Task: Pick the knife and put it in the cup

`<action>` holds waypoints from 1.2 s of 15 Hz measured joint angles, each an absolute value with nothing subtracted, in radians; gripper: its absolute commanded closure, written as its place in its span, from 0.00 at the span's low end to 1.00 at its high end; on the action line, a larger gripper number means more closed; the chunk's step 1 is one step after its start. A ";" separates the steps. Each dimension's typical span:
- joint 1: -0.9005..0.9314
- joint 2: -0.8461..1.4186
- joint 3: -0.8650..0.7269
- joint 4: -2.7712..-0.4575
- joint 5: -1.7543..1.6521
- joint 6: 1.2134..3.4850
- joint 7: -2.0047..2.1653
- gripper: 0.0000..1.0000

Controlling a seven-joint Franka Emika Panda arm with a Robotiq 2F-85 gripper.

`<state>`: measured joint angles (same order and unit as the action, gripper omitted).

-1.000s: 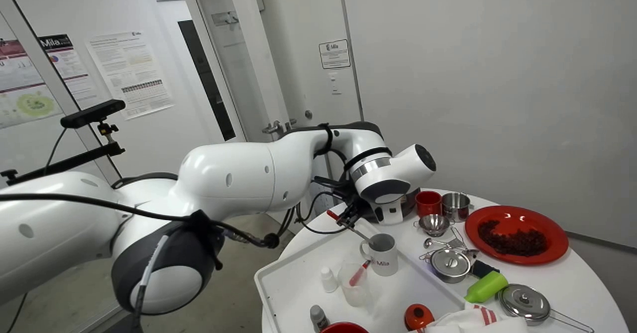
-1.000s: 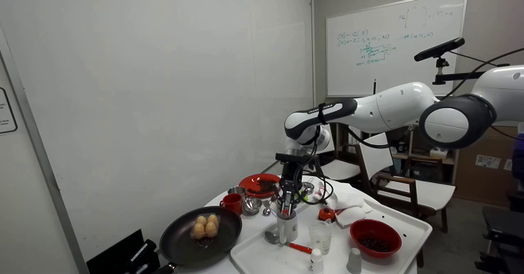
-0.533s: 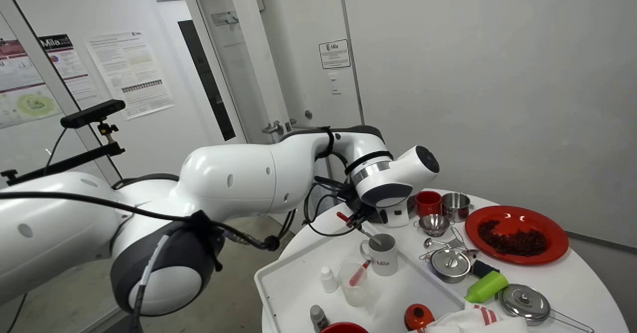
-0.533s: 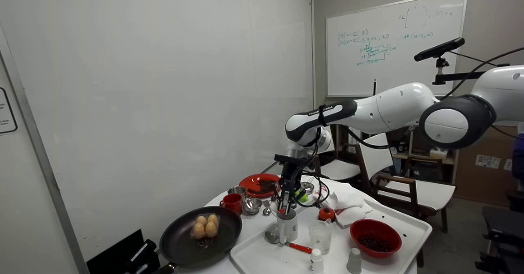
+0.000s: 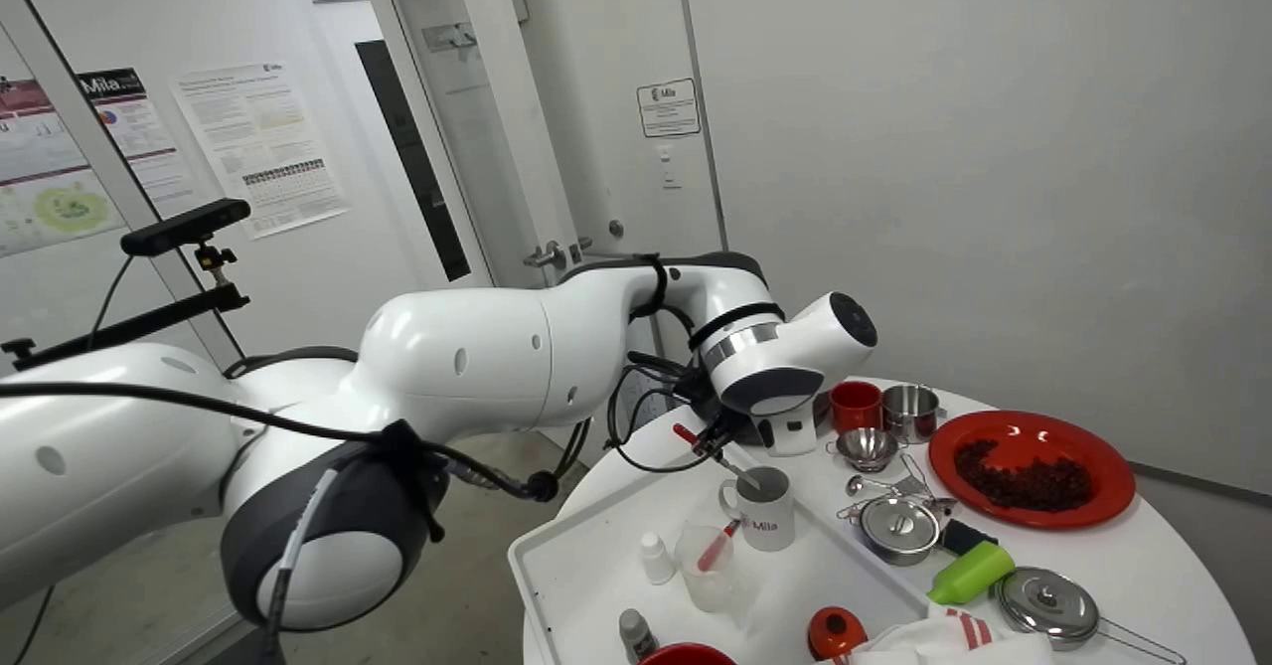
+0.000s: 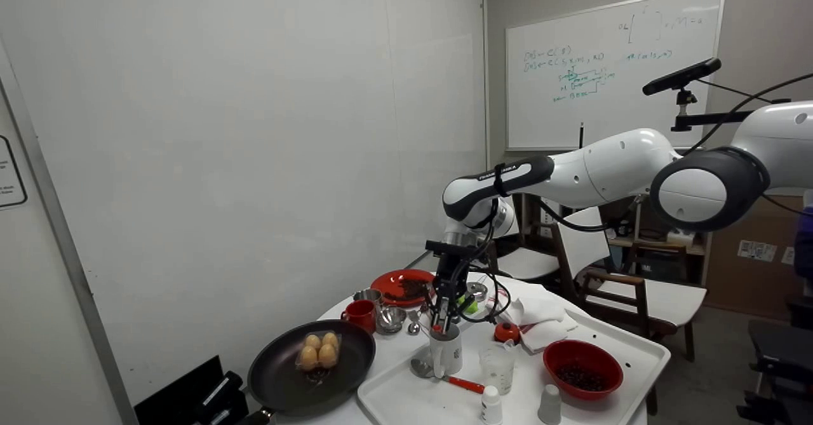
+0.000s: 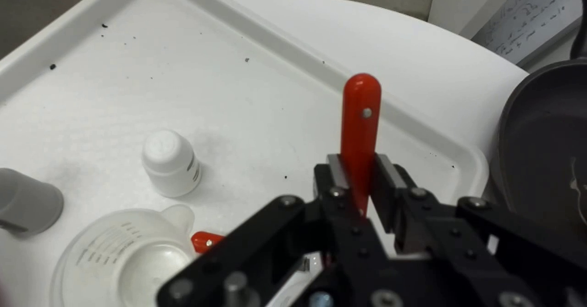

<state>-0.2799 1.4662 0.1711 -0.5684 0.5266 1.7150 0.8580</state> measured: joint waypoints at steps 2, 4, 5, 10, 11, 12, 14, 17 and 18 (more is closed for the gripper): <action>-0.280 1.466 0.171 -0.568 0.527 1.715 0.858 0.81; -0.280 1.466 0.171 -0.568 0.527 1.715 0.859 0.93; -0.280 1.466 0.171 -0.568 0.527 1.715 0.859 0.93; -0.282 1.466 0.168 -0.571 0.526 1.725 0.881 0.93; -0.283 1.466 0.167 -0.573 0.526 1.728 0.889 0.81; -0.285 1.466 0.164 -0.574 0.526 1.731 0.897 0.81; -0.289 1.466 0.160 -0.575 0.526 1.731 0.904 0.81; -0.290 1.466 0.161 -0.576 0.526 1.730 0.905 0.93; -0.290 1.466 0.161 -0.576 0.526 1.729 0.905 0.93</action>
